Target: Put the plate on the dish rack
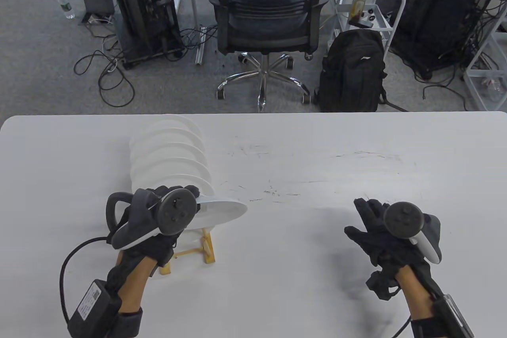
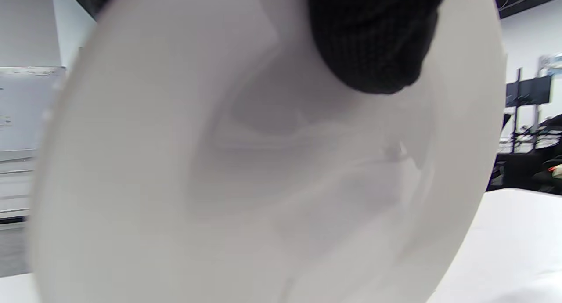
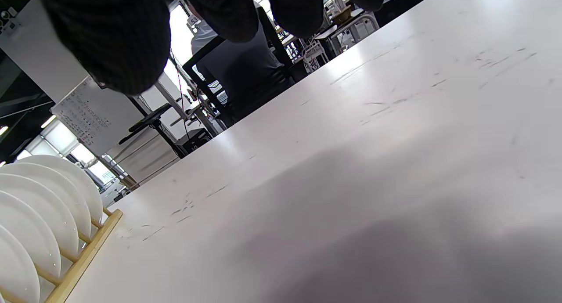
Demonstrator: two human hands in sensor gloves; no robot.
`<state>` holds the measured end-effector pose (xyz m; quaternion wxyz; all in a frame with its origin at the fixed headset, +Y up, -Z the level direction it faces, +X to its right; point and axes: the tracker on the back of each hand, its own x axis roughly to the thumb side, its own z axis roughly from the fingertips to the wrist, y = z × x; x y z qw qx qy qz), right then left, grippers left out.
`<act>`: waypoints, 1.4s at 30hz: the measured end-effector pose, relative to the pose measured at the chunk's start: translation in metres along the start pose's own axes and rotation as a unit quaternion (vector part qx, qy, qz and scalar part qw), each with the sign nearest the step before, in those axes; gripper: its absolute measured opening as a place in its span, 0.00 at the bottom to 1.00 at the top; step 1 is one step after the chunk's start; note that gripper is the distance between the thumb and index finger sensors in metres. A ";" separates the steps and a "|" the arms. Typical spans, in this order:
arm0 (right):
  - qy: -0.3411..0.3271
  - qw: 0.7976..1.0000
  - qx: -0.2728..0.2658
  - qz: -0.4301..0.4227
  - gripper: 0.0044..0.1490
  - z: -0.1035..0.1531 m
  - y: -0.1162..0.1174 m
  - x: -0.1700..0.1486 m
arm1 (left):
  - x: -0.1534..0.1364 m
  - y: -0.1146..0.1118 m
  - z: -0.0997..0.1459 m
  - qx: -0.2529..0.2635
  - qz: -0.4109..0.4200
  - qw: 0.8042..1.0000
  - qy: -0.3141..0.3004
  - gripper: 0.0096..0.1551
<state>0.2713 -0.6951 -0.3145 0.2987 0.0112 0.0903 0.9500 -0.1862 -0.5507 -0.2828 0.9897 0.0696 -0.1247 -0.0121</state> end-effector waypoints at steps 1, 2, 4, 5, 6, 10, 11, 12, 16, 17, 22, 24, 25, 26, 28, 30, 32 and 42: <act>0.001 1.000 0.001 0.000 0.51 0.000 0.000 0.000 | -0.003 -0.005 0.000 -0.003 0.002 1.000 0.005 0.24; 0.003 1.000 0.005 0.000 0.51 -0.001 0.001 -0.001 | -0.008 -0.015 0.000 -0.014 0.012 1.000 0.014 0.24; 0.006 1.000 0.010 -0.001 0.51 -0.001 0.002 -0.002 | -0.014 -0.029 -0.001 -0.035 0.032 0.999 0.023 0.24; 0.007 1.000 0.011 -0.001 0.51 -0.001 0.002 -0.002 | -0.017 -0.038 -0.001 -0.053 0.044 0.997 0.032 0.24; 0.007 1.000 0.012 -0.001 0.51 -0.001 0.002 -0.002 | -0.019 -0.046 -0.002 -0.068 0.050 0.996 0.030 0.24; 0.010 1.000 0.013 -0.004 0.51 0.000 0.001 -0.002 | -0.024 -0.068 -0.006 -0.101 0.040 0.993 0.037 0.24; 0.010 1.000 0.012 -0.004 0.51 0.000 0.000 -0.002 | -0.025 -0.072 -0.008 -0.111 0.038 0.992 0.041 0.24; 0.011 1.000 0.012 -0.004 0.51 0.000 0.000 -0.002 | -0.026 -0.075 -0.009 -0.122 0.037 0.991 0.048 0.24; 0.022 0.999 0.030 0.005 0.51 -0.001 0.000 -0.003 | -0.031 -0.072 -0.011 -0.128 0.039 0.988 0.071 0.27; 0.022 0.999 0.030 0.006 0.51 -0.001 0.000 -0.003 | -0.031 -0.070 -0.010 -0.138 0.051 0.986 0.076 0.28; 0.026 0.999 0.031 0.014 0.52 -0.001 -0.001 -0.002 | -0.026 -0.038 -0.003 -0.108 0.102 0.983 0.104 0.34; 0.030 0.999 0.032 0.015 0.52 -0.001 -0.002 -0.003 | -0.019 -0.022 0.000 -0.084 0.146 0.980 0.103 0.35; 0.031 0.999 0.031 0.015 0.52 0.000 -0.003 -0.003 | -0.014 -0.016 0.001 -0.070 0.163 0.979 0.102 0.36; 0.031 0.999 0.029 0.013 0.52 0.000 -0.004 -0.003 | -0.008 -0.011 0.001 -0.055 0.180 0.978 0.094 0.38; 0.030 0.999 0.027 0.011 0.52 0.001 -0.006 -0.002 | 0.007 -0.008 -0.001 -0.032 0.196 0.977 0.083 0.41; 0.029 0.999 0.026 0.011 0.52 0.001 -0.007 -0.001 | 0.027 -0.013 -0.007 -0.024 0.197 0.978 0.066 0.43; 0.026 0.999 0.027 0.014 0.52 0.002 -0.007 0.001 | 0.046 -0.023 -0.013 -0.028 0.189 0.980 0.055 0.45; 0.014 0.998 0.039 0.055 0.53 0.004 0.004 0.012 | 0.117 -0.094 -0.026 -0.051 0.182 0.982 -0.015 0.47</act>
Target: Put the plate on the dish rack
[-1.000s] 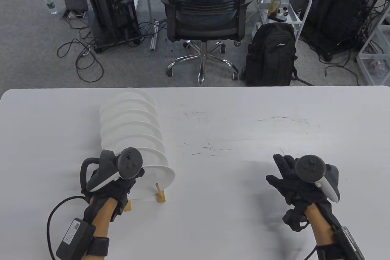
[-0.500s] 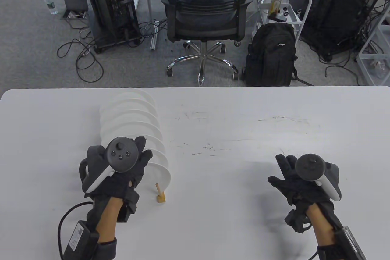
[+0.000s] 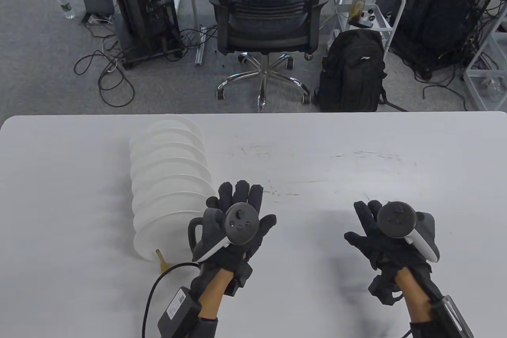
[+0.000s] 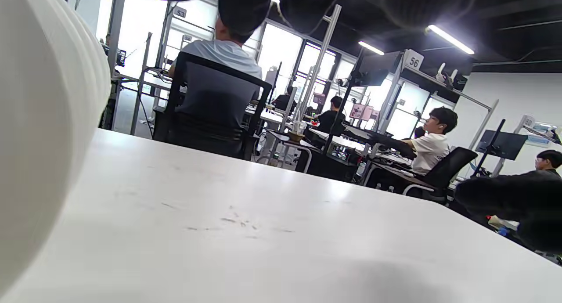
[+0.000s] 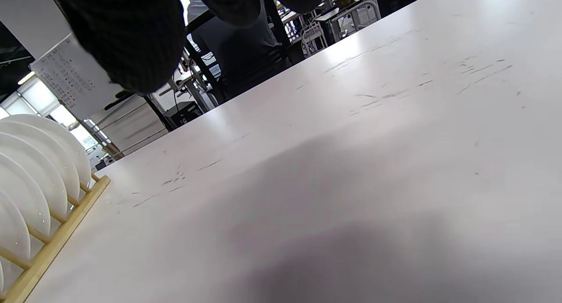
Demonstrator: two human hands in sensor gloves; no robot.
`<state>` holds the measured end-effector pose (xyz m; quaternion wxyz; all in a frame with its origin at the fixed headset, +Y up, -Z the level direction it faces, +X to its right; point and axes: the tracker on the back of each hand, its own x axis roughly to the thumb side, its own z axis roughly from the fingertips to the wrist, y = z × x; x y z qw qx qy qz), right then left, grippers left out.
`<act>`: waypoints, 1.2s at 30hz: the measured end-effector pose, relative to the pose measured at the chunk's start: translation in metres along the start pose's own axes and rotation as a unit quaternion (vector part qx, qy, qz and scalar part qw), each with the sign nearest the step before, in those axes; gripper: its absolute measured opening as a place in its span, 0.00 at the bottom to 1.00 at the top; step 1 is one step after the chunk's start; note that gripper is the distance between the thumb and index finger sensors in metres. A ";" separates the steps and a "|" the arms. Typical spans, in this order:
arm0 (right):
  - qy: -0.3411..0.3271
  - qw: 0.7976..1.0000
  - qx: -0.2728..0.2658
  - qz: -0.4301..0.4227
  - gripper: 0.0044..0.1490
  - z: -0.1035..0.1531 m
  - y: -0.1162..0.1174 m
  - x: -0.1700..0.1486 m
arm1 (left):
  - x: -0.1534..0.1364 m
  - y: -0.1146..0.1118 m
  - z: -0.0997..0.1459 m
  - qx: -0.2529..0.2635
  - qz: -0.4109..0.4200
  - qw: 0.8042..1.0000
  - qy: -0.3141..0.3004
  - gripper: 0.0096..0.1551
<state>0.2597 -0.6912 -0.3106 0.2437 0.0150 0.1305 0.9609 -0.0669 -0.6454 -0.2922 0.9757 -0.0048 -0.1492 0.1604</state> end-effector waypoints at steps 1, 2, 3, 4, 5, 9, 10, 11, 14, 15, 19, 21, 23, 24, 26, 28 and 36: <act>-0.001 1.000 0.001 0.002 0.53 0.000 0.001 0.001 | 0.000 -0.006 -0.001 0.003 -0.005 1.000 -0.003 0.47; -0.001 1.000 0.003 0.004 0.53 -0.001 0.002 0.001 | -0.001 -0.011 -0.001 0.004 -0.010 1.000 -0.005 0.47; -0.001 1.000 0.005 0.005 0.53 -0.001 0.003 0.001 | -0.003 -0.016 -0.002 0.005 -0.015 1.000 -0.008 0.48; -0.001 1.000 0.006 0.006 0.53 -0.001 0.004 0.001 | -0.003 -0.019 -0.002 0.005 -0.018 1.000 -0.011 0.48; -0.001 1.000 0.006 0.007 0.53 -0.001 0.004 0.001 | -0.005 -0.024 -0.002 0.003 -0.020 1.000 -0.014 0.48; 0.000 1.000 0.009 0.008 0.53 -0.002 0.005 0.001 | -0.011 -0.035 -0.002 -0.003 0.002 1.000 -0.016 0.48; 0.002 1.000 0.008 0.007 0.53 -0.002 0.005 0.000 | -0.013 -0.037 -0.002 -0.006 0.004 1.000 -0.014 0.49; 0.003 1.000 0.009 0.008 0.53 -0.002 0.006 0.000 | -0.014 -0.039 -0.002 -0.013 0.006 1.000 -0.011 0.49; 0.008 1.000 0.012 0.014 0.53 -0.003 0.007 -0.001 | -0.014 -0.040 -0.002 -0.012 -0.001 1.000 -0.012 0.49; 0.008 1.000 0.013 0.014 0.53 -0.004 0.007 -0.001 | -0.013 -0.040 -0.002 -0.013 0.002 1.000 -0.010 0.49; 0.012 1.000 0.018 0.011 0.53 -0.004 0.008 -0.002 | -0.014 -0.040 -0.003 -0.015 0.008 1.000 -0.008 0.49; 0.015 1.000 0.023 0.007 0.53 -0.005 0.009 -0.003 | -0.014 -0.040 -0.003 -0.016 0.006 1.000 -0.008 0.49; 0.014 0.999 0.029 -0.001 0.53 -0.005 0.009 -0.004 | -0.014 -0.040 -0.003 -0.017 0.005 1.000 -0.009 0.49; 0.014 0.999 0.030 -0.003 0.53 -0.005 0.009 -0.004 | -0.014 -0.040 -0.003 -0.018 0.005 1.000 -0.007 0.49; 0.016 0.999 0.031 -0.001 0.53 -0.005 0.008 -0.004 | -0.014 -0.040 -0.003 -0.020 0.006 1.000 -0.006 0.49; 0.017 0.999 0.033 0.000 0.53 -0.005 0.008 -0.004 | -0.014 -0.040 -0.004 -0.022 0.006 1.000 -0.006 0.48; 0.025 0.999 0.048 -0.004 0.53 -0.005 0.010 -0.006 | -0.014 -0.040 -0.003 -0.021 0.004 1.000 -0.008 0.48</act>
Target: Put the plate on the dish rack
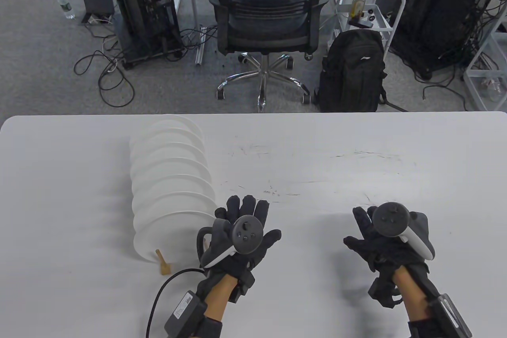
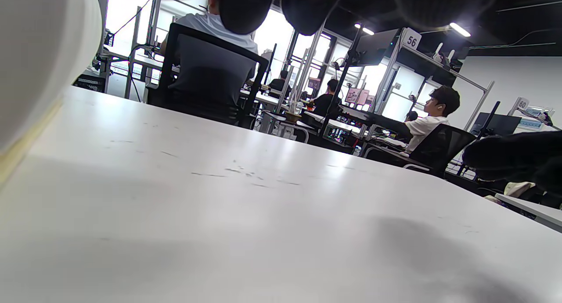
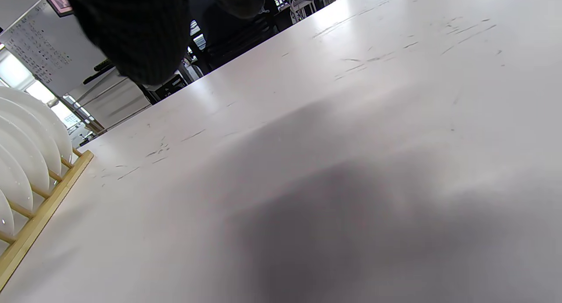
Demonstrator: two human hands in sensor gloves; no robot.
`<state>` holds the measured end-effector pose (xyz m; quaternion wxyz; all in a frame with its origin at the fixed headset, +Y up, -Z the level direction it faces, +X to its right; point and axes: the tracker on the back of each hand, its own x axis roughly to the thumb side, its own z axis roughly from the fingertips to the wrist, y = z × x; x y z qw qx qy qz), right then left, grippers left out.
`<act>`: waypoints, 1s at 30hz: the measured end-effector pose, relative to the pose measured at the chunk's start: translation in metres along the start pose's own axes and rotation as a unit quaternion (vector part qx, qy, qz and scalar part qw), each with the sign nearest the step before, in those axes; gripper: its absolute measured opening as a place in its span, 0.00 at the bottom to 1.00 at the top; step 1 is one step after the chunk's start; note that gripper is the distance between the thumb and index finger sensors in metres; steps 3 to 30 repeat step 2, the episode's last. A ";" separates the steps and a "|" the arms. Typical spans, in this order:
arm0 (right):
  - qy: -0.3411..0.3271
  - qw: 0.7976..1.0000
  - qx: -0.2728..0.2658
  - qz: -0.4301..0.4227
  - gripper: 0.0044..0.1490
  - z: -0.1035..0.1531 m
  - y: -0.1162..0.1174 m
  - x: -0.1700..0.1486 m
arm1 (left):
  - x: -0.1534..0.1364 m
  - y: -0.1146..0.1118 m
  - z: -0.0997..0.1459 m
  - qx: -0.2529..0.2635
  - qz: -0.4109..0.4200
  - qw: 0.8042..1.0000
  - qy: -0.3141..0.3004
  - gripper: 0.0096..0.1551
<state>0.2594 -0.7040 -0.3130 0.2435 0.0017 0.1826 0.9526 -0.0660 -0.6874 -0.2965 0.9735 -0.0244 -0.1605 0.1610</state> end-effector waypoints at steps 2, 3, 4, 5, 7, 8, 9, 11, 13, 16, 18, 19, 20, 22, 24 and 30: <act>0.000 1.000 0.002 0.001 0.53 0.000 0.000 0.000 | 0.000 0.000 0.000 0.000 0.002 1.000 -0.004 0.47; 0.000 1.000 0.002 0.001 0.53 0.000 0.000 0.000 | 0.000 0.000 0.000 0.000 0.002 1.000 -0.004 0.47; 0.000 1.000 0.002 0.001 0.53 0.000 0.000 0.000 | 0.000 0.000 0.000 0.000 0.002 1.000 -0.004 0.47; 0.000 1.000 0.002 0.001 0.53 0.000 0.000 0.000 | 0.000 0.000 0.000 0.000 0.002 1.000 -0.004 0.47; 0.000 1.000 0.002 0.001 0.53 0.000 0.000 0.000 | 0.000 0.000 0.000 0.000 0.002 1.000 -0.004 0.47; 0.000 1.000 0.002 0.001 0.53 0.000 0.000 0.000 | 0.000 0.000 0.000 0.000 0.002 1.000 -0.004 0.47; 0.000 1.000 0.002 0.001 0.53 0.000 0.000 0.000 | 0.000 0.000 0.000 0.000 0.002 1.000 -0.004 0.47; 0.000 1.000 0.002 0.001 0.53 0.000 0.000 0.000 | 0.000 0.000 0.000 0.000 0.002 1.000 -0.004 0.47; 0.000 1.000 0.002 0.001 0.53 0.000 0.000 0.000 | 0.000 0.000 0.000 0.000 0.002 1.000 -0.004 0.47; 0.000 1.000 0.002 0.001 0.53 0.000 0.000 0.000 | 0.000 0.000 0.000 0.000 0.002 1.000 -0.004 0.47; 0.000 1.000 0.002 0.001 0.53 0.000 0.000 0.000 | 0.000 0.000 0.000 0.000 0.002 1.000 -0.004 0.47; 0.000 1.000 0.002 0.001 0.53 0.000 0.000 0.000 | 0.000 0.000 0.000 0.000 0.002 1.000 -0.004 0.47; 0.000 1.000 0.002 0.001 0.53 0.000 0.000 0.000 | 0.000 0.000 0.000 0.000 0.002 1.000 -0.004 0.47; 0.000 1.000 0.002 0.001 0.53 0.000 0.000 0.000 | 0.000 0.000 0.000 0.000 0.002 1.000 -0.004 0.47; 0.000 1.000 0.002 0.001 0.53 0.000 0.000 0.000 | 0.000 0.000 0.000 0.000 0.002 1.000 -0.004 0.47; 0.000 1.000 0.002 0.001 0.53 0.000 0.000 0.000 | 0.000 0.000 0.000 0.000 0.002 1.000 -0.004 0.47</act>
